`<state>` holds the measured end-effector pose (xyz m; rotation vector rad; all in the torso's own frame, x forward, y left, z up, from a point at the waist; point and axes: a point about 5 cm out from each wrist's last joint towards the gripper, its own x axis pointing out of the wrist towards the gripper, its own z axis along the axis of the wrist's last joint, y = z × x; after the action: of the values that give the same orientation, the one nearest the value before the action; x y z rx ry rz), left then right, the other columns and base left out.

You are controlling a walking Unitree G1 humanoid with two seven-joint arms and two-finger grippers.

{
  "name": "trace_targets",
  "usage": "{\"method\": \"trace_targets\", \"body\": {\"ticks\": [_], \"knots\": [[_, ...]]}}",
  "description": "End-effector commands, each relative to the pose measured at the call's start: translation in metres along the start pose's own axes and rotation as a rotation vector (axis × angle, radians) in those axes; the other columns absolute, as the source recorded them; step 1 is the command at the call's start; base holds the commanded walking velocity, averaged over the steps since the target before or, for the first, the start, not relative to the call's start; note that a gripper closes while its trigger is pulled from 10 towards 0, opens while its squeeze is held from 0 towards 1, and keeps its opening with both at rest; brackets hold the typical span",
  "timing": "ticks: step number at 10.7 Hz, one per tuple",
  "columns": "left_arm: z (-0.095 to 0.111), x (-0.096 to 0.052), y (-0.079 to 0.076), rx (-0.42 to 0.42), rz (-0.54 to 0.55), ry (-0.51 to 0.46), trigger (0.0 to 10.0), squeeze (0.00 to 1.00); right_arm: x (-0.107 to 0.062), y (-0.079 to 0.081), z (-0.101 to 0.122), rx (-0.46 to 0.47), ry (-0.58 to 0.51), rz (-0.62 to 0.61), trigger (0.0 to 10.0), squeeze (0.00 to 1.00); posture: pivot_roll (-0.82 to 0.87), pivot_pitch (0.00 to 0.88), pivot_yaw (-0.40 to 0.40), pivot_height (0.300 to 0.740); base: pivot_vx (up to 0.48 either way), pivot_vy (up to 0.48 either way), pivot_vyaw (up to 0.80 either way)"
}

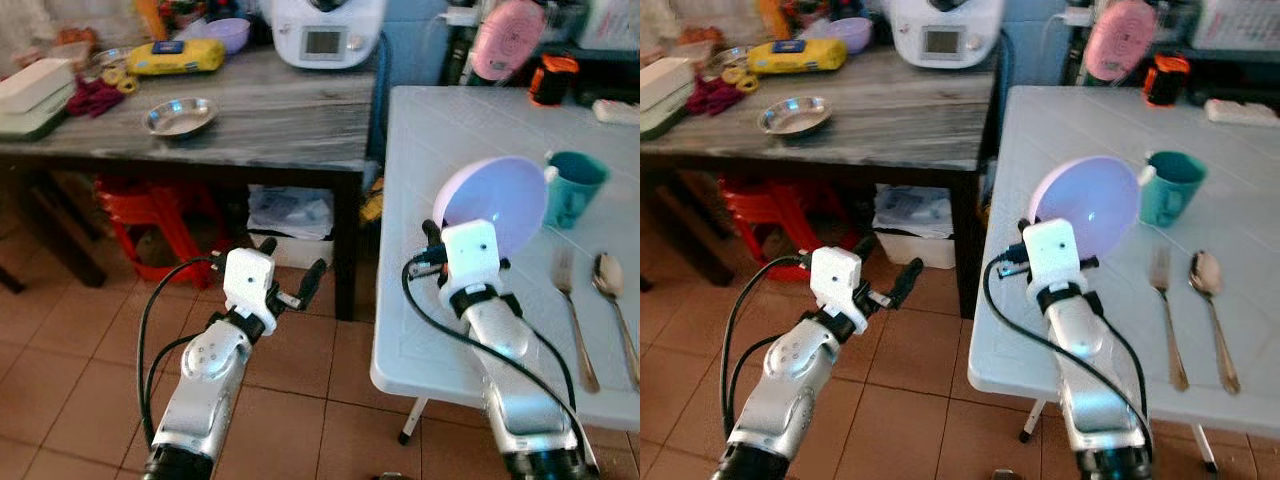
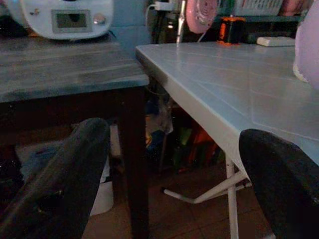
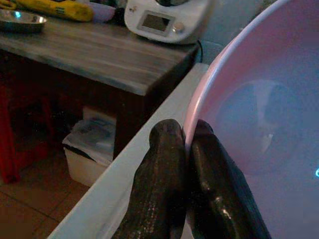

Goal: Setting the table

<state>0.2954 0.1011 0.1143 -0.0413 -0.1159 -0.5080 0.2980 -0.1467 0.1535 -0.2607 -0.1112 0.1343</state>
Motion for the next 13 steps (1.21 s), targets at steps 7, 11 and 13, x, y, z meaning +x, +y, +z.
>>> {"method": "trace_targets", "body": {"ticks": [7,11,13], "knots": [[-0.0007,0.0008,0.0048,0.012,0.029,0.000,10.0,0.00,0.0002,0.0069,0.0106,0.031,-0.042,0.014,10.0,0.00,-0.19,0.073,0.075,0.740,0.000,0.414,-0.54],[-0.0017,0.0028,0.0014,0.013,0.025,-0.002,10.0,0.00,0.0003,0.0051,0.0130,0.025,-0.061,0.015,10.0,0.00,-0.20,0.066,0.072,0.740,0.000,0.442,0.00],[-0.0019,0.0034,0.0009,0.014,0.024,-0.004,10.0,0.00,0.0005,0.0054,0.0136,0.020,-0.066,0.018,10.0,0.00,-0.20,0.063,0.071,0.740,0.000,0.442,0.00]]}}
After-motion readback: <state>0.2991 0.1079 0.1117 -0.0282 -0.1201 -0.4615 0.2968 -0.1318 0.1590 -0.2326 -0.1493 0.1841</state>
